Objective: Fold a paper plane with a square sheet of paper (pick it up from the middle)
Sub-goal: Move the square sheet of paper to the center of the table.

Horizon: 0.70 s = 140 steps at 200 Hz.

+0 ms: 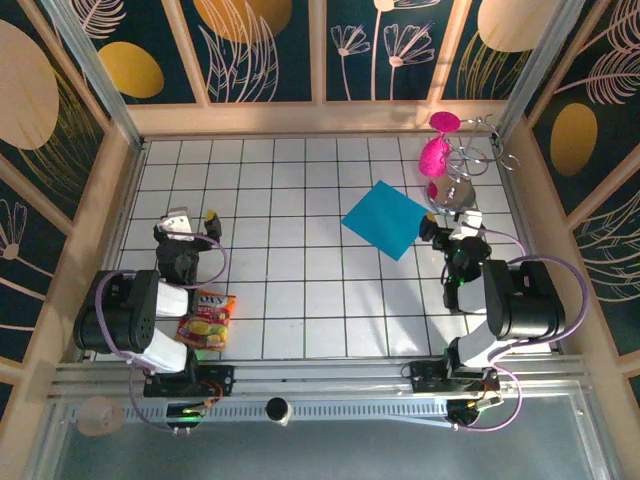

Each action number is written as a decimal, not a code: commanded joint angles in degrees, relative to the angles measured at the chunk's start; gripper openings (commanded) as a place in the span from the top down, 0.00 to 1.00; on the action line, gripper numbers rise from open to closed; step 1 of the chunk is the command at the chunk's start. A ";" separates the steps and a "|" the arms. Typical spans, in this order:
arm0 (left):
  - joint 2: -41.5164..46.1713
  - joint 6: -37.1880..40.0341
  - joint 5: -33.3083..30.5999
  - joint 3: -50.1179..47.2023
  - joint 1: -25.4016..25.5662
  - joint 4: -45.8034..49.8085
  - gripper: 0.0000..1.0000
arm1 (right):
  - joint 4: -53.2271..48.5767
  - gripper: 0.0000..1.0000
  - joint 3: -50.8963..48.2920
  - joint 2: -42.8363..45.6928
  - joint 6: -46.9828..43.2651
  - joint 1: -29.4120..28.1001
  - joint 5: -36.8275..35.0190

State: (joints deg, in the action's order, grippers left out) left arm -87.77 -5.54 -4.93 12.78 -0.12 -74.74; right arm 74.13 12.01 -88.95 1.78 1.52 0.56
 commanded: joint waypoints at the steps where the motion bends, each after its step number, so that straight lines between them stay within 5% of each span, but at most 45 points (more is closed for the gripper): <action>1: -0.13 0.79 0.84 0.23 -0.52 -1.11 0.01 | 0.76 0.01 0.89 -0.30 -0.98 0.37 0.45; 140: -0.15 0.66 0.82 0.32 -0.50 -0.97 0.01 | 0.66 0.01 0.92 -0.31 -0.53 1.12 1.69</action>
State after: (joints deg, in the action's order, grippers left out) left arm -87.77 -5.54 -4.93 12.78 -0.12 -74.74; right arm 74.11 12.01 -88.95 1.80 2.22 1.63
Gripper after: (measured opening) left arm 0.990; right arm 0.989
